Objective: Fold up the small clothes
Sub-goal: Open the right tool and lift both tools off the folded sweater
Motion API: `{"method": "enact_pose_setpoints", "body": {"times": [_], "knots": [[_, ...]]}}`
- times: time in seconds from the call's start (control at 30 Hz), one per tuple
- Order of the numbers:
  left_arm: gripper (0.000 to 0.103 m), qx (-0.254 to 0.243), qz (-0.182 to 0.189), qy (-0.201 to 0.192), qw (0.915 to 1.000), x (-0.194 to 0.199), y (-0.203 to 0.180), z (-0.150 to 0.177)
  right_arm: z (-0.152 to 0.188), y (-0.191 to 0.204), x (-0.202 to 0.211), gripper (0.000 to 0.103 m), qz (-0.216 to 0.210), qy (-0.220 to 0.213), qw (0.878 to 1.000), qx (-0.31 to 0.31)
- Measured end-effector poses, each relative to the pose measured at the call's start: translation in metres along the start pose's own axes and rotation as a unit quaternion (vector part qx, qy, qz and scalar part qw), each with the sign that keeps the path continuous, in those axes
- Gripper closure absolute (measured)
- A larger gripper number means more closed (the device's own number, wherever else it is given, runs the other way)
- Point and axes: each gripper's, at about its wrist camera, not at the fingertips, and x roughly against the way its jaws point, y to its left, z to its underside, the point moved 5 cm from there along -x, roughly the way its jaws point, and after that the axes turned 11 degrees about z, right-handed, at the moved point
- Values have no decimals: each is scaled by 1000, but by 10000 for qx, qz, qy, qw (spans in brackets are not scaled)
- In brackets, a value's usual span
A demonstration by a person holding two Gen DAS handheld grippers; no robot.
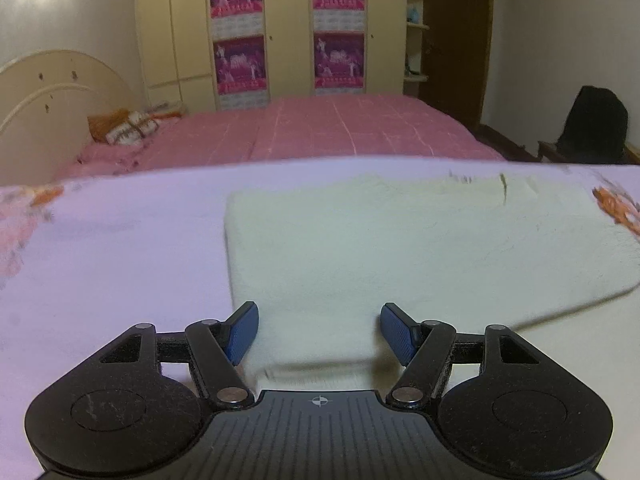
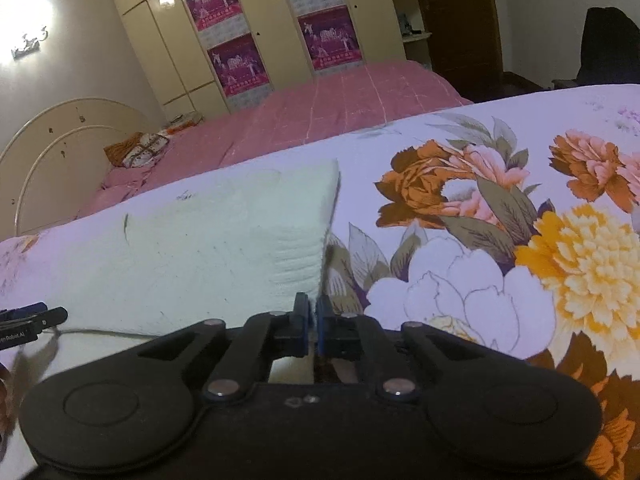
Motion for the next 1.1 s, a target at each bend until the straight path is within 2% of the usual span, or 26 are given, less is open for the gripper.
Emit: {"method": "enact_pose_setpoints", "body": {"times": [0.03,0.07,0.13,0.3,0.37,0.43,0.53,0.67,0.87,0.93,0.97,1.03,1.1], "knots": [[35,4,115,-165,9998,2,-2,-9,-4,0,4,85,22,-168,9999,-24],[35,39,256,-272,9993,1,-5,-14,-8,0,9,79,87,-394,9992,-33],[35,18,491,-301,9983,-10,-17,-27,-18,8,9,80,-29,-574,9983,-55],[35,-322,847,14,9959,-54,-56,-33,-28,67,-27,80,-406,-399,9971,499],[35,-479,813,27,9955,-62,-56,-32,-25,87,-39,81,-510,-391,9951,750],[35,-354,736,14,9967,-65,-38,-36,-21,94,-47,81,-355,-428,9934,1004],[35,-12,541,-42,9985,-68,6,-39,-21,71,-47,85,-72,-547,9944,904],[35,301,92,-144,9994,-68,49,-38,-26,50,-48,88,-81,-566,9964,622],[35,260,-10,-118,9996,-70,60,-37,-23,50,-48,88,-28,-634,9945,828],[35,252,-120,-127,9995,-63,51,-41,-24,49,-47,88,-18,-607,9946,837],[35,116,-13,-230,9997,-60,38,-44,-26,51,-46,87,-11,-604,9948,822],[35,-52,249,-316,9992,-56,10,-49,-31,59,-44,77,-79,-667,9949,753],[35,-116,676,-214,9974,-60,-19,-47,-35,75,-44,77,-191,-674,9946,767]]}}
